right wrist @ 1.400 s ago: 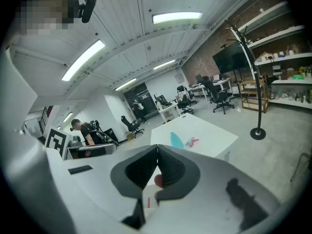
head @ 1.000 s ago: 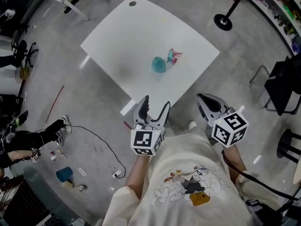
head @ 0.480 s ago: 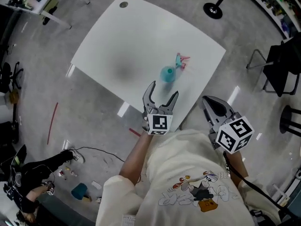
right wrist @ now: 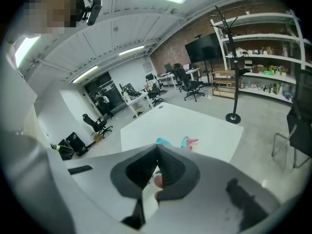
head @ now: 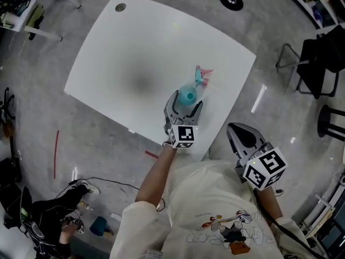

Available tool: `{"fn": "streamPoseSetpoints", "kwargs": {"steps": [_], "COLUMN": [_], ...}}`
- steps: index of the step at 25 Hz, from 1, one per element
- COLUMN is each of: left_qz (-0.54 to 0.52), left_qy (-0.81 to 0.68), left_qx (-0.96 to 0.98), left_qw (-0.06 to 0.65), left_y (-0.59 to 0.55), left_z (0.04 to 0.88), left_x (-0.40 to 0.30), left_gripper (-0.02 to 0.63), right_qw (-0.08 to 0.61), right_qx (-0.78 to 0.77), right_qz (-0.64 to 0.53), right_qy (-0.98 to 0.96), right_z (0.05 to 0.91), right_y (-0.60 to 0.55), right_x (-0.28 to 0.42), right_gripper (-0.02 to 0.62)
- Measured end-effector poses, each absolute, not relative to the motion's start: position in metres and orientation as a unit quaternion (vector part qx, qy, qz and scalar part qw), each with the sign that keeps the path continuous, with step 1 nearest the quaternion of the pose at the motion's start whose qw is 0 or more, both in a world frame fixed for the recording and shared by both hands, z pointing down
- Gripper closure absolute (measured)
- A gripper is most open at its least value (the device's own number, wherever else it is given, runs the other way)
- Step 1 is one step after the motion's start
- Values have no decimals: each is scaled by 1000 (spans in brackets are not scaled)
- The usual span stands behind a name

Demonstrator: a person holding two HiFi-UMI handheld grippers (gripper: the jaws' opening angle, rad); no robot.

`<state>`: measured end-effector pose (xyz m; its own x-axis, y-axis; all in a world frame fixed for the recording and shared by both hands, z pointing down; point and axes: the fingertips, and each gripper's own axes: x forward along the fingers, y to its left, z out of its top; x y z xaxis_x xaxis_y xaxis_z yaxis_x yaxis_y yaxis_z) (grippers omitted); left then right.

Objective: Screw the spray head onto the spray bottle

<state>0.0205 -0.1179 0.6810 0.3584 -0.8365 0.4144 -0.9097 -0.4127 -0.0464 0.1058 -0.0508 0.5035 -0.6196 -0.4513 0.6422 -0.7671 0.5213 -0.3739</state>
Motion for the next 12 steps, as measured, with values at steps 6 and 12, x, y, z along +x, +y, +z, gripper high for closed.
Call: {"fn": "streamPoseSetpoints", "kwargs": {"steps": [6, 12], "left_qz": [204, 201], "left_qy": [-523, -506], "left_qx": [820, 828], "left_qw": [107, 133], "left_y": [-135, -140], "left_z": [700, 709], "left_x": [24, 26], "left_gripper": [205, 201], "right_qw": [243, 247], "right_qx": [365, 367], "right_qz": [339, 345], "right_qy": [-832, -828], "right_z": [509, 517], "right_y": [-61, -65], "right_x": [92, 87], "right_gripper": [589, 589]}}
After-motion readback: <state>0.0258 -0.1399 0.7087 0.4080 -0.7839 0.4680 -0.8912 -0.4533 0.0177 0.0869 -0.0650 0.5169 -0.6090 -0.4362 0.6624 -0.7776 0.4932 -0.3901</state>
